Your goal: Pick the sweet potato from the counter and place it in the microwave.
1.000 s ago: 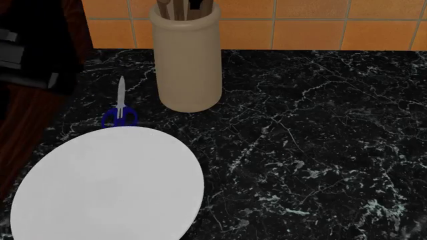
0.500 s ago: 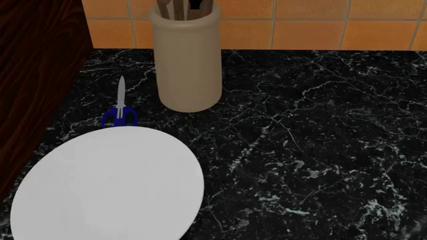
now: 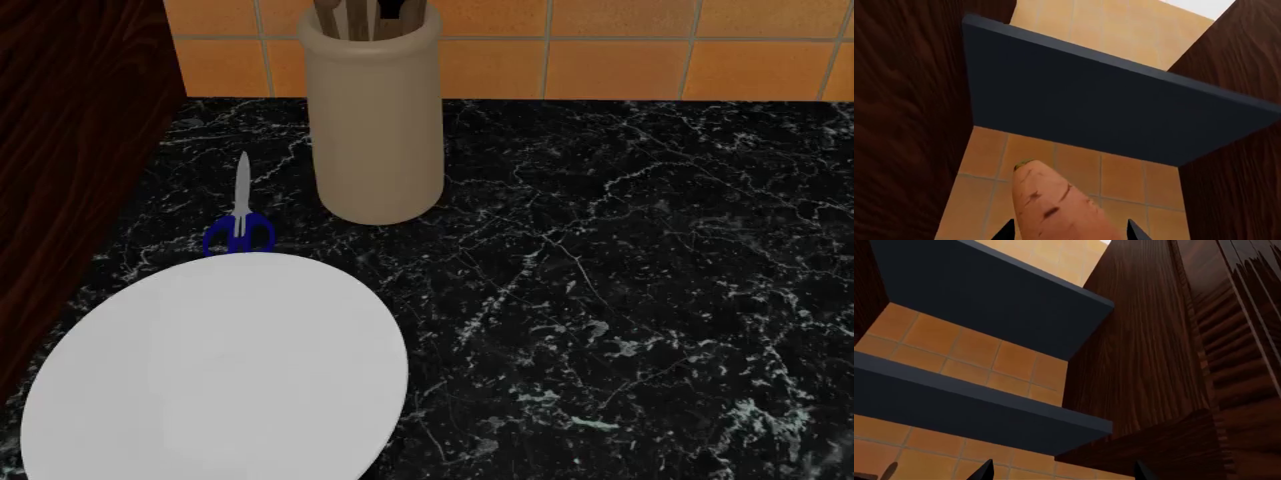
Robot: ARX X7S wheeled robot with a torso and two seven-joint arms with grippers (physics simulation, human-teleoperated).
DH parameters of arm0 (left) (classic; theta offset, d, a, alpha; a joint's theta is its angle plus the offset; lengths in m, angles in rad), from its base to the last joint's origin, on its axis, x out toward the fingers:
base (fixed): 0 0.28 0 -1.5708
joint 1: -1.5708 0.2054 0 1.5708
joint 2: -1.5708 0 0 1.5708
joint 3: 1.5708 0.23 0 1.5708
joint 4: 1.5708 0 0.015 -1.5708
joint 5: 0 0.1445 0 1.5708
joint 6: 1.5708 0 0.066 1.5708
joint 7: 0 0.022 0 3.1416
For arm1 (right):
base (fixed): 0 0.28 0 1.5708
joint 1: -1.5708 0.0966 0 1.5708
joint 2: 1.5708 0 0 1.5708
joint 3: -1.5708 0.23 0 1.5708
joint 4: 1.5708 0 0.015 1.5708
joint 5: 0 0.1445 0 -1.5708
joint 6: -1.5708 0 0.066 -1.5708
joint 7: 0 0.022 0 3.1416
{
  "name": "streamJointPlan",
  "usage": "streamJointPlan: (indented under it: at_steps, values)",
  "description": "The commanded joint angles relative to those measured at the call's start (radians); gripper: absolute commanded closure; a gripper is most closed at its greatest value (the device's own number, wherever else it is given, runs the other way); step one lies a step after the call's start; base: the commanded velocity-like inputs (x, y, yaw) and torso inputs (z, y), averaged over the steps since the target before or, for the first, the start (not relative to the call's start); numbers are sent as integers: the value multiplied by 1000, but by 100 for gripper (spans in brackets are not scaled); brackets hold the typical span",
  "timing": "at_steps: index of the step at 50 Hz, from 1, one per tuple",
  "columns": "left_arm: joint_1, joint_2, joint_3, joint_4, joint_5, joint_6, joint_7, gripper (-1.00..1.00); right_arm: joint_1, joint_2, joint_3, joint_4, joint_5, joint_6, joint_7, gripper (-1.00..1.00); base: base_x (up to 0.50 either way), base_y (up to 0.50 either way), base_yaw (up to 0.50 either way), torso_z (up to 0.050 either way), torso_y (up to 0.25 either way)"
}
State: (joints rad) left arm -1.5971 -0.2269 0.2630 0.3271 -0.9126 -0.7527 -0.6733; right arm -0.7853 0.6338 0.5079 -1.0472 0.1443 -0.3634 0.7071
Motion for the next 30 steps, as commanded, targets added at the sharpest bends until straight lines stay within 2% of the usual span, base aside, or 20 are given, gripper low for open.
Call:
streamJointPlan:
  at_steps: [1, 10, 23, 30]
  values:
    - [-157, 49, 7, -166, -2, 5, 5, 100, 0, 14, 3, 0, 5, -2, 9, -100, 0, 0, 0, 0, 0]
    - [-281, 77, 33, -324, 48, 39, 62, 100, 0, 22, 15, 0, 19, -2, 10, -100, 0, 0, 0, 0, 0]
    - [-470, 125, 73, -583, 116, 98, 156, 100, 0, 129, 11, 0, 31, 31, 96, -100, 0, 0, 0, 0, 0]
    - [-556, 167, 97, -778, 151, 157, 227, 100, 0, 109, 8, 0, 26, 20, 81, -100, 0, 0, 0, 0, 0]
